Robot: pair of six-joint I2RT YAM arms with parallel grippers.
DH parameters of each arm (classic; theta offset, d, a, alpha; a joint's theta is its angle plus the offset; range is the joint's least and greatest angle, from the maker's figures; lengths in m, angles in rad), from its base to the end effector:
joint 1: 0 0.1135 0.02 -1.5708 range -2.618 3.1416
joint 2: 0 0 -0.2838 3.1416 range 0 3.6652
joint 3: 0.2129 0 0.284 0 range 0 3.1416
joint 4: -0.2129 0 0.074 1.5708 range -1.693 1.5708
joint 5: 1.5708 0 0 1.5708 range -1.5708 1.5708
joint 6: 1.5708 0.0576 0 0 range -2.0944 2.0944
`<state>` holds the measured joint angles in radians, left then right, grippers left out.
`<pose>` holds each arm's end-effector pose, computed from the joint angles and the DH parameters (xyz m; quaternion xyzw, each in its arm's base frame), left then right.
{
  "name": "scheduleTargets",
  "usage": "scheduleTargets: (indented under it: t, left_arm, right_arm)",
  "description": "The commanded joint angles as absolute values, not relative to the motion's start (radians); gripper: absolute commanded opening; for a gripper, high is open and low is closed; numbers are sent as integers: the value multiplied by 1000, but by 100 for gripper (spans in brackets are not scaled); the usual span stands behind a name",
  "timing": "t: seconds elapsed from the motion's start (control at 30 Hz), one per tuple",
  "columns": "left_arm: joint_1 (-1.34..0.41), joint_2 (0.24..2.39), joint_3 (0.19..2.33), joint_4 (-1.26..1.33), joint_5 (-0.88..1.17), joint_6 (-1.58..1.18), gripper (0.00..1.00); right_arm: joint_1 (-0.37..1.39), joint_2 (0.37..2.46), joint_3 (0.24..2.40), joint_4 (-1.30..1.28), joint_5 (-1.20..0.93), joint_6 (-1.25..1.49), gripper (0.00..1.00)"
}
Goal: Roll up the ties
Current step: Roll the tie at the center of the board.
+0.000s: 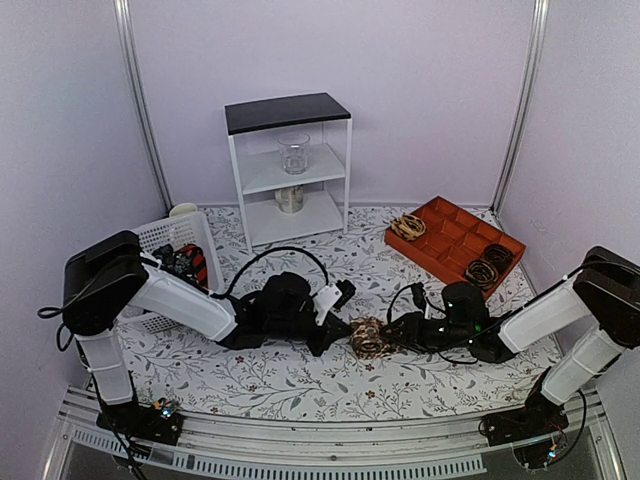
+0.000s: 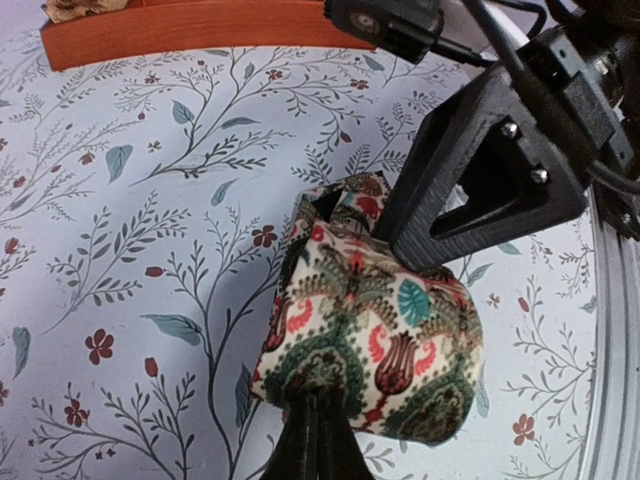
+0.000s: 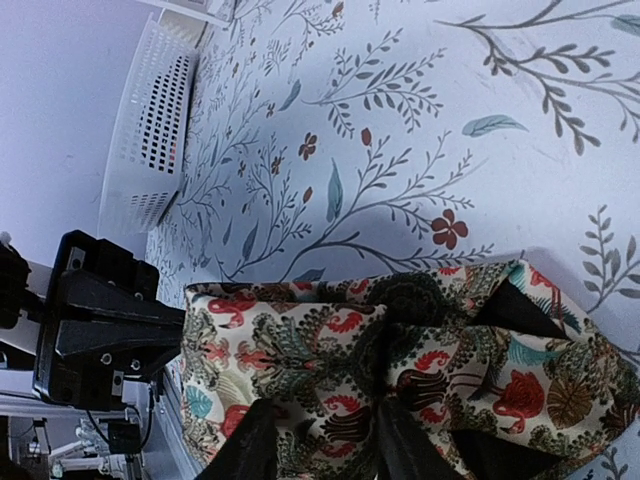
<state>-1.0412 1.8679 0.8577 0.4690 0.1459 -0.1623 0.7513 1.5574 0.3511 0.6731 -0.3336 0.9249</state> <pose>0.2018 -0.3613 0.1142 0.4018 0.7703 -0.3303 0.3689 0.1931 0.2061 0.0940 -0.0078 0.8603 0.4599 0.2199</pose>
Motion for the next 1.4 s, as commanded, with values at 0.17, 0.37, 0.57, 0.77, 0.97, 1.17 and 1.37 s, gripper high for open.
scheduleTargets:
  t: [0.17, 0.37, 0.57, 0.77, 0.97, 1.17, 1.37]
  left_arm:
    - [-1060, 1902, 904, 445, 159, -141, 0]
    - [-1066, 1906, 919, 430, 158, -135, 0]
    - [-1067, 1909, 932, 420, 155, -129, 0]
    - [-1069, 1912, 933, 419, 149, -129, 0]
    - [-1069, 1919, 936, 417, 149, -130, 0]
    - [-1070, 1905, 936, 415, 126, -144, 0]
    - [-1069, 1849, 919, 385, -13, -275, 21]
  right_arm:
    - [746, 1418, 393, 441, -237, 901, 52]
    - [748, 1351, 450, 302, -207, 863, 57]
    - [794, 1366, 534, 201, -162, 829, 58]
    - [860, 1445, 608, 137, -101, 801, 59]
    - [891, 1509, 654, 85, -40, 781, 59]
    - [892, 1513, 639, 75, 20, 757, 45]
    - [867, 1427, 522, 217, 0, 729, 36]
